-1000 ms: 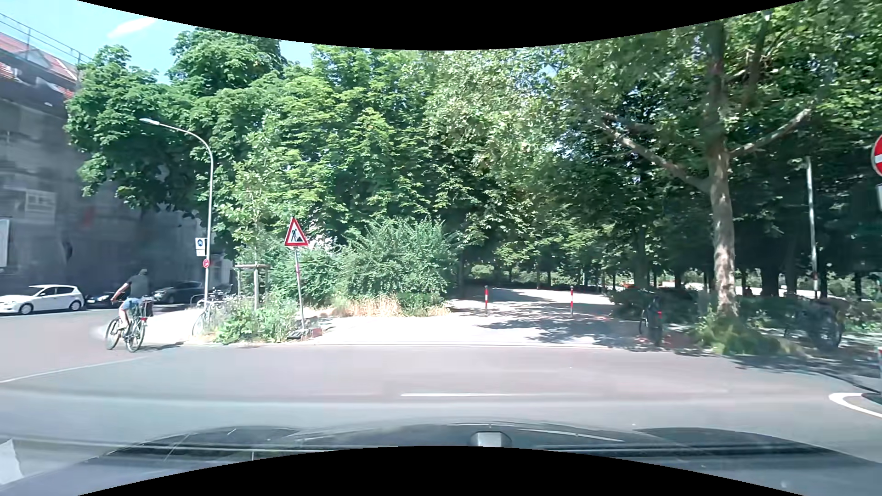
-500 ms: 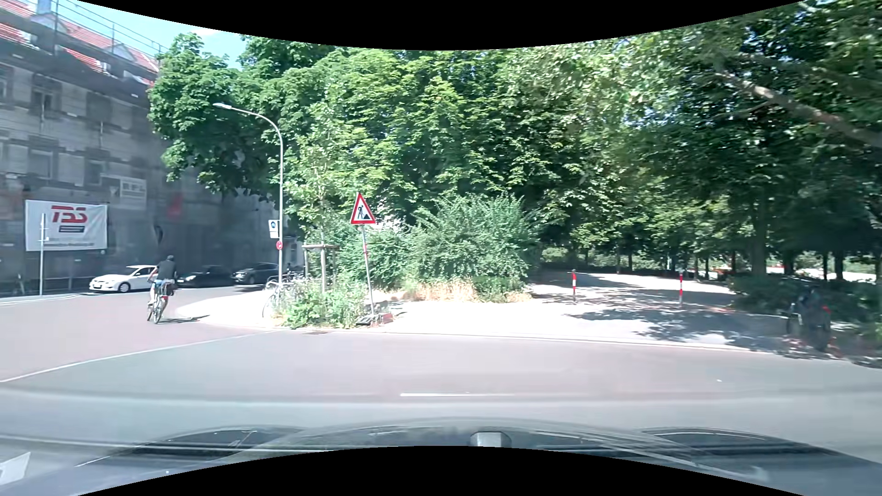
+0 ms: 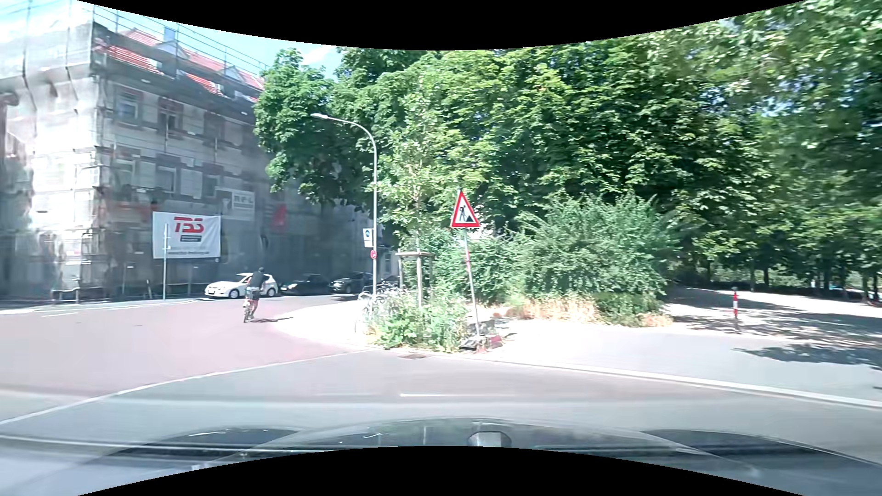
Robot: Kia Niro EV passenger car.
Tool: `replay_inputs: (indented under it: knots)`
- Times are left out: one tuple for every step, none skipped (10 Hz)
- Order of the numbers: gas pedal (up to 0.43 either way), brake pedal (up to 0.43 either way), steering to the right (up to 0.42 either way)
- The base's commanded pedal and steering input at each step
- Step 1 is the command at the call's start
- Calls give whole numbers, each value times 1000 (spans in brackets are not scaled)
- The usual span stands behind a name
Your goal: Follow the waypoints while adhering to traffic rules and regulations
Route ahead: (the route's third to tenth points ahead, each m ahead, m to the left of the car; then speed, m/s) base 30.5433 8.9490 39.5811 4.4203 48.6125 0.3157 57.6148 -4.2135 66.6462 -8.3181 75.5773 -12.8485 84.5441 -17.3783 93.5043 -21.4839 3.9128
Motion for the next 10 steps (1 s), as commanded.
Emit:
replay_inputs:
  knots:
    - [138, 0, -502]
    - [118, 0, -476]
    - [118, 0, -443]
    - [118, 0, -416]
    - [118, 0, -387]
    - [98, 0, -363]
    - [87, 0, -344]
    - [67, 0, -315]
    - [67, 0, -284]
    - [67, 0, -258]
